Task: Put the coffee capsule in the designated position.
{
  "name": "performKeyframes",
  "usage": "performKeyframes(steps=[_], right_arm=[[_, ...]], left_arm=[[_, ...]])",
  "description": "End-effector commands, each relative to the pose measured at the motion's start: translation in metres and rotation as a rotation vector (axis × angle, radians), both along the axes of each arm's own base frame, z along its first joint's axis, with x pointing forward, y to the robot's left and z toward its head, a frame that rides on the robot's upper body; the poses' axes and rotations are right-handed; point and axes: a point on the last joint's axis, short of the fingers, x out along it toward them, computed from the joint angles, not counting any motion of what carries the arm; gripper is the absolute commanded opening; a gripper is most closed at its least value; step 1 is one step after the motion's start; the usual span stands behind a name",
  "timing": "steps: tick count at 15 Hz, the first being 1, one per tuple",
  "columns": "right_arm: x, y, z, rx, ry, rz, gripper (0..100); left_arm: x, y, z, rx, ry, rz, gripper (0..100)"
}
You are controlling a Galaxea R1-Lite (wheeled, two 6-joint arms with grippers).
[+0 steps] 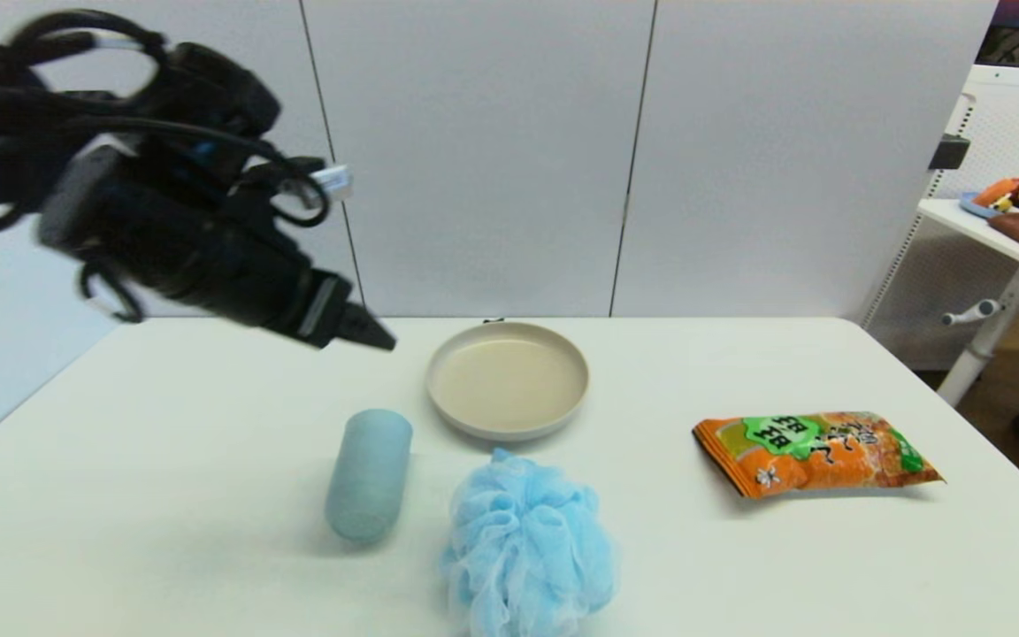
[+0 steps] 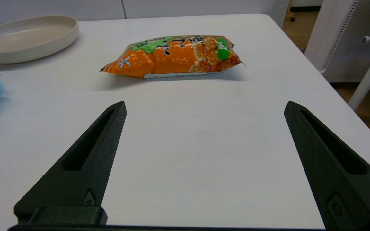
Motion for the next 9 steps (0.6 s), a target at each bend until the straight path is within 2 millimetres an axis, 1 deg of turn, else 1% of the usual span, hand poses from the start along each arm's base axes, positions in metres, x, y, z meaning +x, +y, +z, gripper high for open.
performKeyframes(steps=[1, 2, 3, 4, 5, 6, 7, 9], right_arm=[[0.000, 0.000, 0.000, 0.000, 0.001, 0.000, 100], [0.000, 0.000, 0.000, 0.000, 0.001, 0.000, 100], [0.000, 0.000, 0.000, 0.000, 0.001, 0.000, 100], [0.000, 0.000, 0.000, 0.000, 0.001, 0.000, 100], [0.000, 0.000, 0.000, 0.000, 0.001, 0.000, 100], [0.000, 0.000, 0.000, 0.000, 0.001, 0.000, 100], [0.000, 0.000, 0.000, 0.000, 0.001, 0.000, 100], [0.000, 0.000, 0.000, 0.000, 0.001, 0.000, 100]], left_arm=[[-0.164, 0.095, -0.067, -0.080, -0.445, 0.169, 100], [-0.178, 0.099, -0.081, -0.119, -0.605, 0.179, 100], [-0.196, 0.103, -0.098, -0.142, -0.699, 0.189, 100], [-0.209, 0.106, -0.114, -0.148, -0.746, 0.202, 100], [-0.224, 0.110, -0.126, -0.135, -0.831, 0.222, 100], [-0.235, 0.112, -0.137, -0.113, -0.895, 0.248, 100], [-0.249, 0.113, -0.152, -0.111, -0.956, 0.280, 100], [-0.266, 0.114, -0.177, -0.101, -1.032, 0.329, 100]])
